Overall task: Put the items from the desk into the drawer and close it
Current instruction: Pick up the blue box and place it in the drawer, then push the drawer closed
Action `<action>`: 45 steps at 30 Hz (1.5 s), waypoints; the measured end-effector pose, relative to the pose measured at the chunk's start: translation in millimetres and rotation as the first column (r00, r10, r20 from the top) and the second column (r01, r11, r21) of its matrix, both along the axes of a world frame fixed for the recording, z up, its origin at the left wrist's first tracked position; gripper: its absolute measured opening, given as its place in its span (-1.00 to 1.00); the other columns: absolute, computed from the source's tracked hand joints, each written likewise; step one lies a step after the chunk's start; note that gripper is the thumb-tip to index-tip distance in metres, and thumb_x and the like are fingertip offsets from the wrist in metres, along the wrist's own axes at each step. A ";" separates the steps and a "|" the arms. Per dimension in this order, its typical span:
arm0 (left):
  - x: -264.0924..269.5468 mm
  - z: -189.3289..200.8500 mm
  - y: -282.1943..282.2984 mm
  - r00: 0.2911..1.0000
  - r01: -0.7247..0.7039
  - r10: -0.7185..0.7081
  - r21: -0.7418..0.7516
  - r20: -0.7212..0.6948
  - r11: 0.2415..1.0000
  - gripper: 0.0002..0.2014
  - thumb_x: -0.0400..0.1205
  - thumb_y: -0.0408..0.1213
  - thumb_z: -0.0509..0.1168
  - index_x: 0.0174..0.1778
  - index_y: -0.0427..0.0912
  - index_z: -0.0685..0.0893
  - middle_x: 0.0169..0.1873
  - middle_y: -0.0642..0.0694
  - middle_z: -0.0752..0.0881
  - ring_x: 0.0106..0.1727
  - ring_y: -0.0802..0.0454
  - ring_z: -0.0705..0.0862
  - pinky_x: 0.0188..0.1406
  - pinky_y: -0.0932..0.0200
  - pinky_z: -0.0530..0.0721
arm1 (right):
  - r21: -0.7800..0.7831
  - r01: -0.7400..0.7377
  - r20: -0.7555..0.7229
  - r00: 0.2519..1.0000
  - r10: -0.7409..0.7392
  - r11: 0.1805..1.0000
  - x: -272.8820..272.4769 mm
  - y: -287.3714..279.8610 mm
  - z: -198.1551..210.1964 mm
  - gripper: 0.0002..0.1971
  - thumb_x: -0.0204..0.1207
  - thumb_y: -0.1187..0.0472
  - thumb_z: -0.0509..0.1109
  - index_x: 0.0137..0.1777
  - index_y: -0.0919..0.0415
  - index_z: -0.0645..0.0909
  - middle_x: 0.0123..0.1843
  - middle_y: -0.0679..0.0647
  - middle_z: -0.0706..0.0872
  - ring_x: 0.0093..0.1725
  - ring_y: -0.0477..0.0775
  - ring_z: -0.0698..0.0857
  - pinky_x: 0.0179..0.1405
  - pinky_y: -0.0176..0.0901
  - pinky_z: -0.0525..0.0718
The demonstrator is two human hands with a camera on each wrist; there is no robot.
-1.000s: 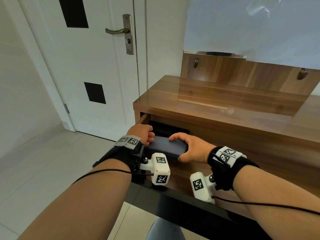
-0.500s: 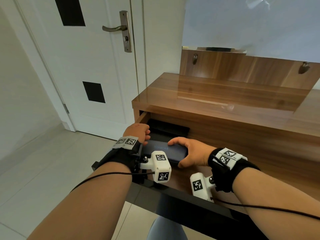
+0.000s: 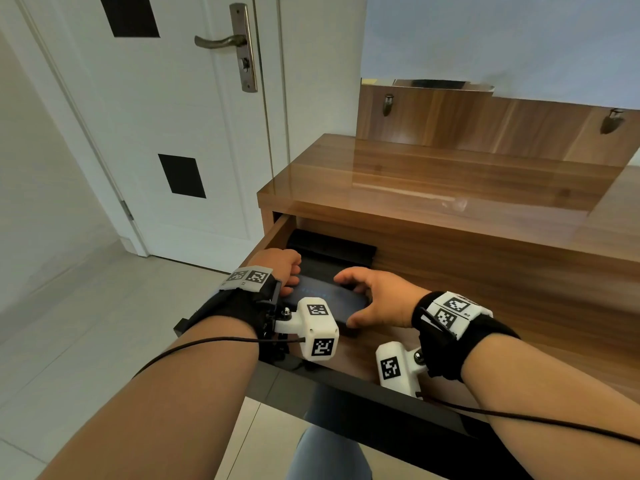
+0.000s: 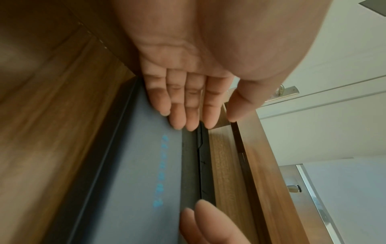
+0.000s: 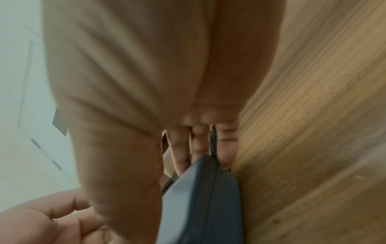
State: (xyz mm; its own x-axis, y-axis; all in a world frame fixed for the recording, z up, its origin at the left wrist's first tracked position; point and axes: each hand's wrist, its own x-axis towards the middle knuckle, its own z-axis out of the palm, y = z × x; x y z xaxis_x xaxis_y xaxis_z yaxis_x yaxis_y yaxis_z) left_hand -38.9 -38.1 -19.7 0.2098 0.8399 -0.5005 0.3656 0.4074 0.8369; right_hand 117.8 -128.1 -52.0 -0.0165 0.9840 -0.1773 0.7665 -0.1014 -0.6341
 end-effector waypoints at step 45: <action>23.6 40.2 -26.4 0.993 0.083 -0.102 0.251 0.062 0.964 -0.73 0.65 -0.33 0.13 -0.40 -0.12 0.46 -0.44 -0.01 0.49 -0.48 0.10 0.39 -0.47 0.27 0.32 | -0.304 -0.046 0.300 0.943 0.142 0.951 -13.2 -102.8 69.9 0.06 0.10 -0.19 0.62 0.57 -0.22 0.09 0.57 -0.05 0.35 0.53 0.07 0.31 0.48 0.20 0.41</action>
